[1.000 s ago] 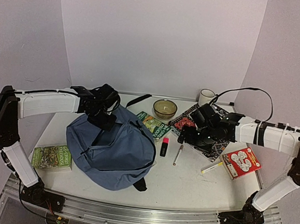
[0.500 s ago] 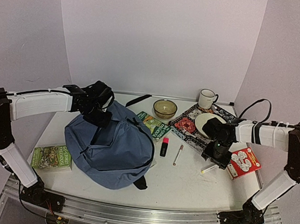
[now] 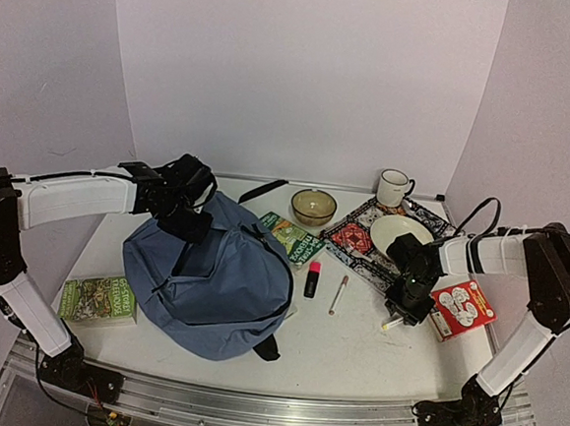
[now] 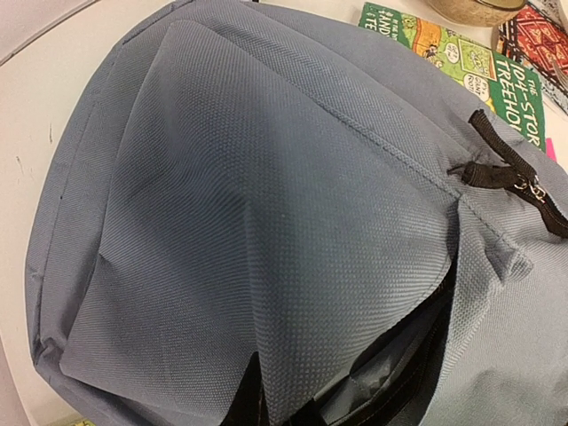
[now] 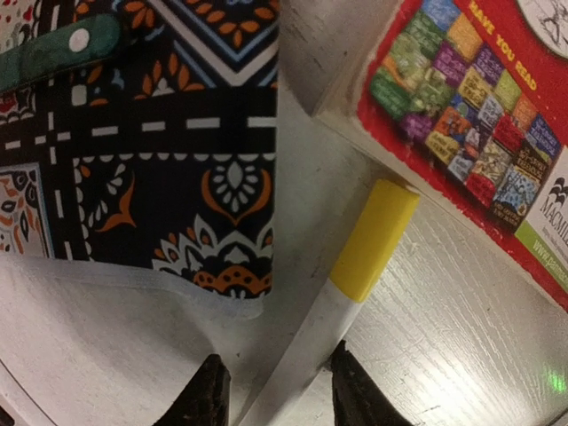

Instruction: Pack the student bag

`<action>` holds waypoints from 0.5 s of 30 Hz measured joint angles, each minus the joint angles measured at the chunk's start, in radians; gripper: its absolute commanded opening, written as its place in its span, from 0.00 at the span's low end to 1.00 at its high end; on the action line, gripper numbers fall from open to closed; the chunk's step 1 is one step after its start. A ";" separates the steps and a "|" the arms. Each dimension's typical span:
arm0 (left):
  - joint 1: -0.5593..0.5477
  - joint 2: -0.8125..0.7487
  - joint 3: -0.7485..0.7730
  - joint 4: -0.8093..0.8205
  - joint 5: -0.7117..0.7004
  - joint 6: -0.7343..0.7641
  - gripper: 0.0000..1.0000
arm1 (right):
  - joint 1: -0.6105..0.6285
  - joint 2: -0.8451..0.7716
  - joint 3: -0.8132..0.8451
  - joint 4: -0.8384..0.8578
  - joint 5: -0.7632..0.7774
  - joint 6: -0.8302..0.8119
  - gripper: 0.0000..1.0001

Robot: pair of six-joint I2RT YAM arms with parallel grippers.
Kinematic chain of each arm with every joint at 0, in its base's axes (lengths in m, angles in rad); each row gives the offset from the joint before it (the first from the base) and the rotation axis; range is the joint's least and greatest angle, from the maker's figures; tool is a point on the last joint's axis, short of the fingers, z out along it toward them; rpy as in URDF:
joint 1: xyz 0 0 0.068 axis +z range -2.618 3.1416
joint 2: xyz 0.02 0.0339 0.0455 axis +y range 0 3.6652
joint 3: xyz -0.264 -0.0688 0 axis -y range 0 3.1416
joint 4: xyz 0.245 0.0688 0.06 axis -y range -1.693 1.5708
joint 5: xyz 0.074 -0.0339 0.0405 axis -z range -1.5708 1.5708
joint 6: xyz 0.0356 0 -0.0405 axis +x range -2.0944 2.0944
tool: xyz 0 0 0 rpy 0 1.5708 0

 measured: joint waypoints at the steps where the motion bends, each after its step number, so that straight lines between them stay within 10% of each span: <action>1: 0.000 0.000 0.000 0.000 0.000 0.000 0.00 | -0.001 0.000 -0.001 0.001 0.000 0.002 0.29; 9: 0.001 0.000 0.000 0.000 0.013 0.000 0.00 | -0.006 -0.021 -0.024 0.021 -0.006 0.019 0.00; 15: 0.009 0.000 0.000 0.001 0.041 0.000 0.00 | -0.002 -0.045 -0.041 0.042 -0.022 0.004 0.00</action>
